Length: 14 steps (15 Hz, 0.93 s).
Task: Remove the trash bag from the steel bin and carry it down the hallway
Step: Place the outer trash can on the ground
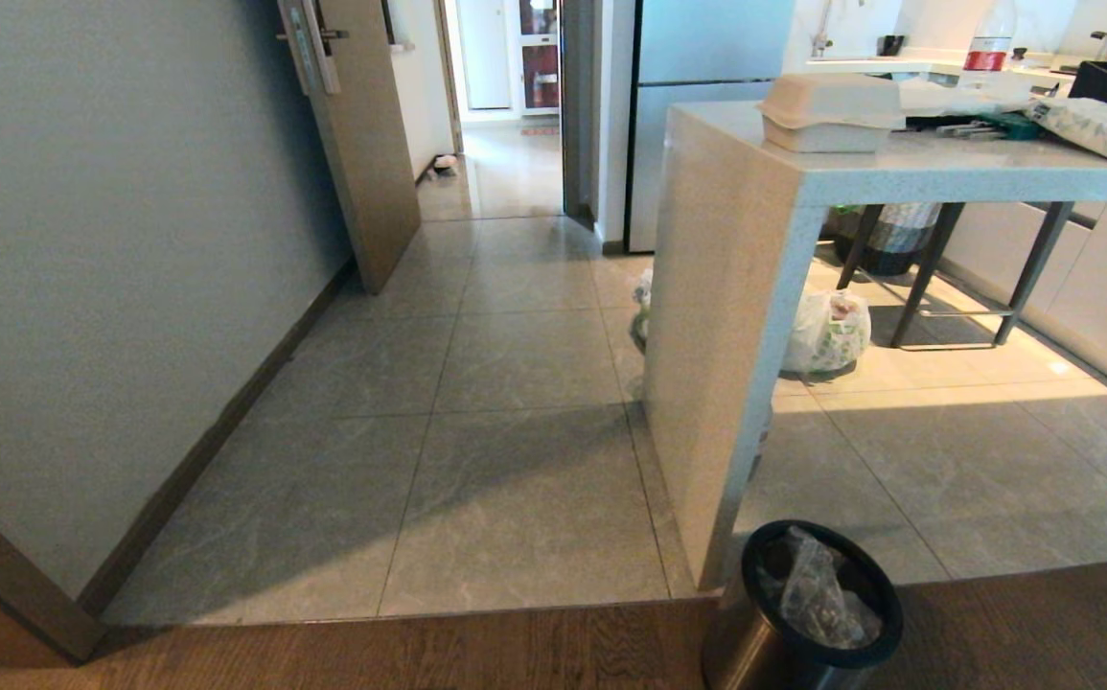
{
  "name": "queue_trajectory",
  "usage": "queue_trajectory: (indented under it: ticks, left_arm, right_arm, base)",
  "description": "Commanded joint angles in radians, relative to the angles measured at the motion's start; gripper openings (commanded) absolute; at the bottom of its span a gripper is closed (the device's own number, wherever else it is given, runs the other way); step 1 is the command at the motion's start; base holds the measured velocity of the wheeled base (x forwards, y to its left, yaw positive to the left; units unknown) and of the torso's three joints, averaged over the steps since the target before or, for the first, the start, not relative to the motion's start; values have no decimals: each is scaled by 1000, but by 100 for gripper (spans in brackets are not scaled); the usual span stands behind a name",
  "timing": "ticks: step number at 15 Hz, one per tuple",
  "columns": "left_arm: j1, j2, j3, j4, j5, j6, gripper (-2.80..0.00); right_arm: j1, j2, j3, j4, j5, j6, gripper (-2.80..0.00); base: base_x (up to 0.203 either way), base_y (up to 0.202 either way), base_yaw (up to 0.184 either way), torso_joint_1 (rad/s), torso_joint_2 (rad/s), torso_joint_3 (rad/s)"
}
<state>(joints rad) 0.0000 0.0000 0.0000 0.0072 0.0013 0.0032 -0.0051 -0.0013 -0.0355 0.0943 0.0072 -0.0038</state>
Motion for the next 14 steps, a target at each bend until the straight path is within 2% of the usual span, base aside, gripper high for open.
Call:
queue_trajectory:
  ticks: [1, 14]
  left_arm:
    - [0, -2, 0, 0, 1, 0, -280]
    - [0, 0, 0, 0, 2, -3, -280]
  right_arm:
    - [1, 0, 0, 0, 0, -2, -280]
    - [1, 0, 0, -1, 0, -1, -280]
  base:
    - [0, 0, 0, 0, 0, 0]
    - [0, 0, 0, 0, 0, 0]
